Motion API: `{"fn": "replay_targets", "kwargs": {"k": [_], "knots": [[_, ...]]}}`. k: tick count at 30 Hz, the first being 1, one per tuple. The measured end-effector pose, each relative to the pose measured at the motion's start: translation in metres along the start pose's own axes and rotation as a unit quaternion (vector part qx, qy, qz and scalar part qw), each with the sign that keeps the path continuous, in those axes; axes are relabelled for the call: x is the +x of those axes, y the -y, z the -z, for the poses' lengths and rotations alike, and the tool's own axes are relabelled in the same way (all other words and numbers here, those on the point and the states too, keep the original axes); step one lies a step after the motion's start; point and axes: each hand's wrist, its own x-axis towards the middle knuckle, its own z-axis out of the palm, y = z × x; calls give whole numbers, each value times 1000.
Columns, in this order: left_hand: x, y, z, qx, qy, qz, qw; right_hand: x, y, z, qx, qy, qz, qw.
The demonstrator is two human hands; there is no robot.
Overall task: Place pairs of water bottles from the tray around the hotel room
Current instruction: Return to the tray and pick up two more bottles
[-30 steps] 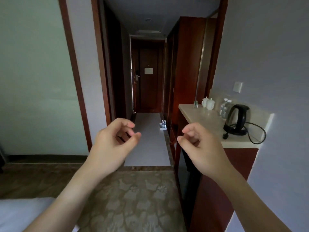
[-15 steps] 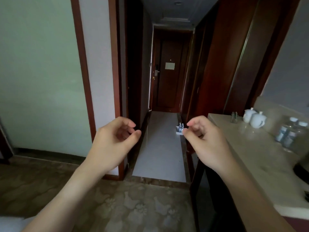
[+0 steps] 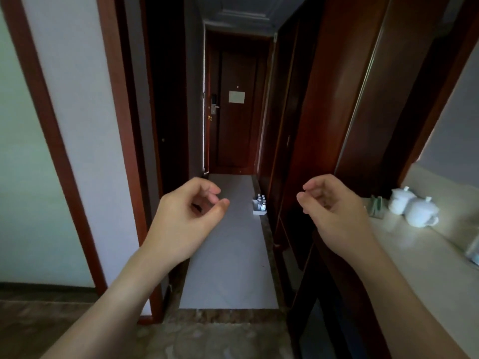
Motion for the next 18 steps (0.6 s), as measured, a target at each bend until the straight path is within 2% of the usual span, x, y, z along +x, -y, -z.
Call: {"fn": "replay_targets", "kwargs": {"k": [9,18], "knots": [[172,86,-98,30,9,-31,999,173,-121,-42,22,-15,1,1000],[324,183,-168,38,13,-19,999,337,-209,-106,48,30,6,998]]}}
